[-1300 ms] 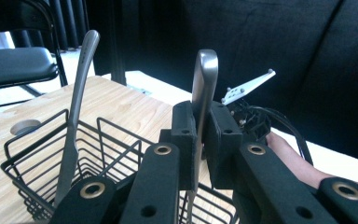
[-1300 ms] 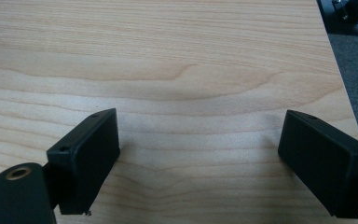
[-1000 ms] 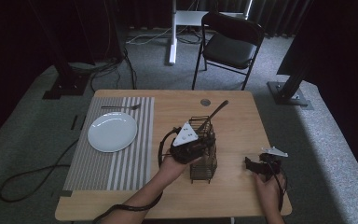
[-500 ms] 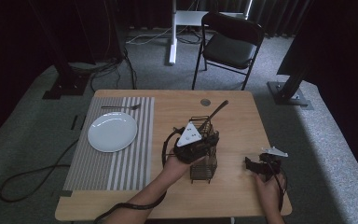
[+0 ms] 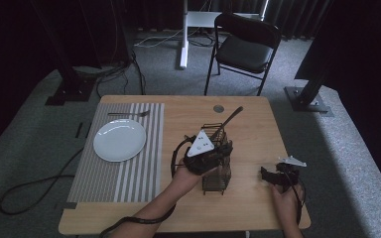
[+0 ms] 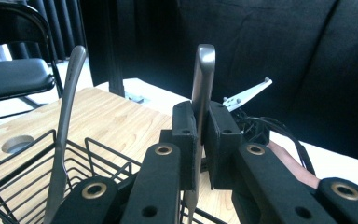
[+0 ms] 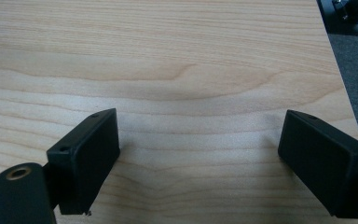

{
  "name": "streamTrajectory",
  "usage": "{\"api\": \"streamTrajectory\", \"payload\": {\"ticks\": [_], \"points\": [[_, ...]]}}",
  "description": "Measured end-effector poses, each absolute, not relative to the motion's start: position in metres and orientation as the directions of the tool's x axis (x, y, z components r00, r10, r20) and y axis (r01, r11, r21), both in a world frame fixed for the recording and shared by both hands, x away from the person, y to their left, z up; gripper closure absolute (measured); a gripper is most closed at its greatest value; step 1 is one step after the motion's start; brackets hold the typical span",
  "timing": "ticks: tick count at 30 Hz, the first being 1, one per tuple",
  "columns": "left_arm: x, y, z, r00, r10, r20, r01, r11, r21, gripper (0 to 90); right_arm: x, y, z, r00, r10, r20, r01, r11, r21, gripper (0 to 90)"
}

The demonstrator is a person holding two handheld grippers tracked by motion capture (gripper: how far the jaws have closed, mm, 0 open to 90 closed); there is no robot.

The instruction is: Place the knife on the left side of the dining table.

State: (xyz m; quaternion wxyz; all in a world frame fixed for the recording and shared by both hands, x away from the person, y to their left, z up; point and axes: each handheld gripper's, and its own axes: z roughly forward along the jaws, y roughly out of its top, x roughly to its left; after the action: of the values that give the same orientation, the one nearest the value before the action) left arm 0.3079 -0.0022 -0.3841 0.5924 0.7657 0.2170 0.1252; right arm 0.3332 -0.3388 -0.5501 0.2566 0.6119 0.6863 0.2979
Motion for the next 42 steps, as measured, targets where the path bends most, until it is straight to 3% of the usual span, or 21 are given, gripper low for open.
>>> {"api": "streamTrajectory", "payload": {"ticks": [24,42], "points": [[0.291,0.015,-0.331,0.887,0.461,-0.026,0.126,-0.188,0.974,83.8,0.333,-0.339,-0.55,-0.12,0.993,0.013,0.687,0.073,0.723,11.9],[0.272,0.036,-0.289,0.865,0.501,0.019,0.064,-0.148,0.987,83.8,0.333,-0.339,-0.55,-0.119,0.993,0.012,0.687,0.074,0.723,11.9]]}}
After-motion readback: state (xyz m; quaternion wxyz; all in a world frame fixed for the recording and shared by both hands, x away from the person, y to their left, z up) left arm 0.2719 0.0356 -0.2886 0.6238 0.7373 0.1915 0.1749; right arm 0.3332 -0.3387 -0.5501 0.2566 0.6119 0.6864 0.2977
